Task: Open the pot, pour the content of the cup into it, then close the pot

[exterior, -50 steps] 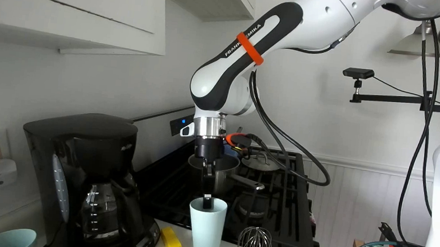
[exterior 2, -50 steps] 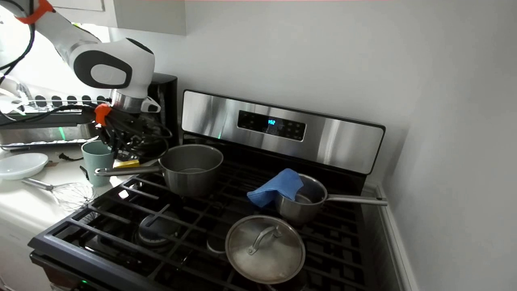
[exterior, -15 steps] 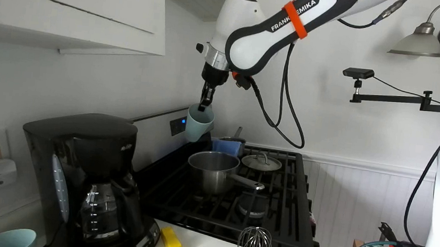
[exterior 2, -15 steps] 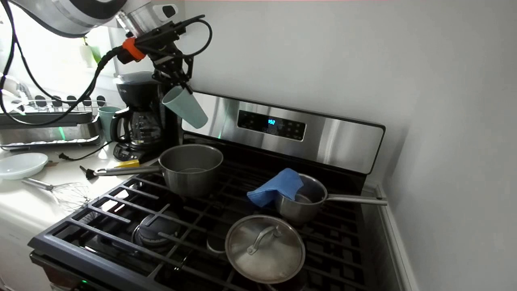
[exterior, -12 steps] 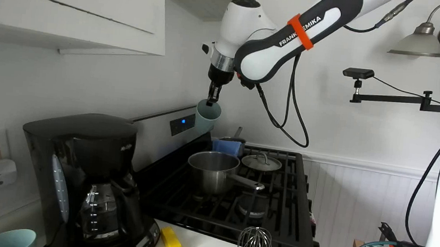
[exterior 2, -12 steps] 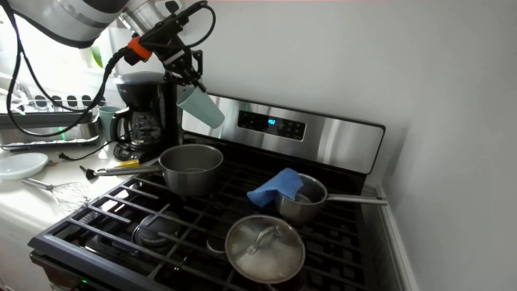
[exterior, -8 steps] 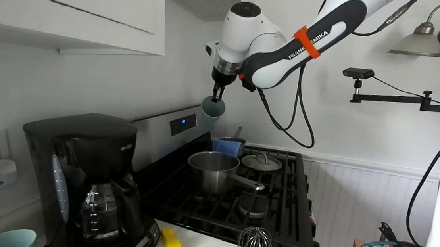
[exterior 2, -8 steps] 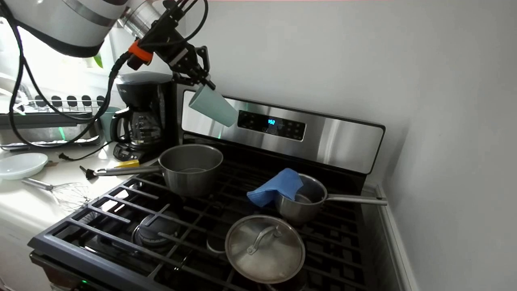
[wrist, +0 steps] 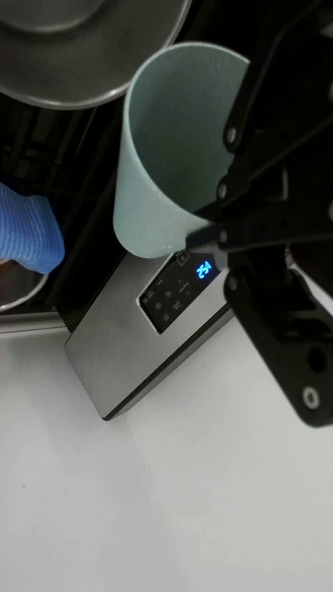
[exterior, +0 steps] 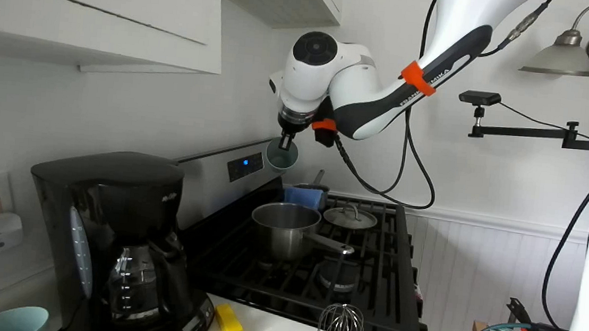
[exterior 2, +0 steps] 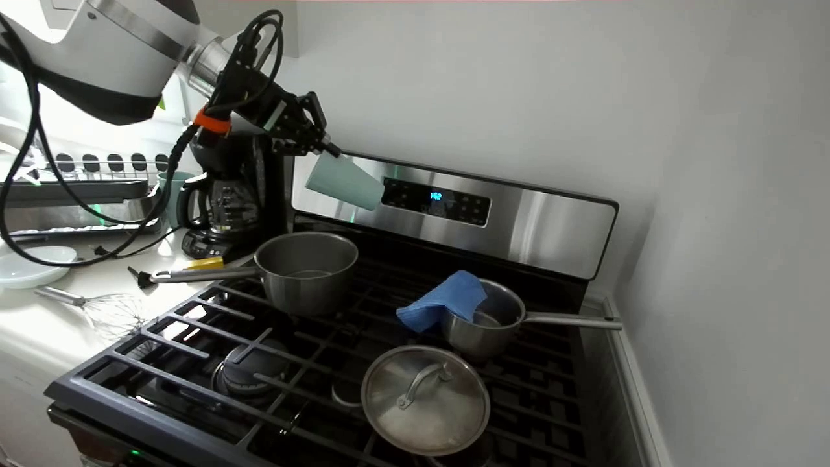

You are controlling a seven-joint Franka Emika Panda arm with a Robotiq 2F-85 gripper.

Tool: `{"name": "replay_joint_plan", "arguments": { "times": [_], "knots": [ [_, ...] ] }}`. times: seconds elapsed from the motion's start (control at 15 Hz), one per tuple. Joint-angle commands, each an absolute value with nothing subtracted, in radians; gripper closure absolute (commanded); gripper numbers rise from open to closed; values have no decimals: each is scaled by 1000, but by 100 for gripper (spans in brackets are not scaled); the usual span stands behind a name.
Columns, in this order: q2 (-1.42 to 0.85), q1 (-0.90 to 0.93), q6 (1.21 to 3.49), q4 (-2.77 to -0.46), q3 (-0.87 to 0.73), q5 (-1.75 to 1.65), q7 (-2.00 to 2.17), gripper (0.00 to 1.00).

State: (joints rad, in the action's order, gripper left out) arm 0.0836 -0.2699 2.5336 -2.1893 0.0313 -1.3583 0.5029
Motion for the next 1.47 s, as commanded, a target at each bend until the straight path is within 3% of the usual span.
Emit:
{"name": "replay_joint_plan", "arguments": {
  "times": [0.0, 1.4],
  "knots": [
    [79, -194, 2470, -2209, -13, -1472, 637, 99],
    [90, -82, 2191, -2293, -40, -1973, 1026, 99]
  ]
}}
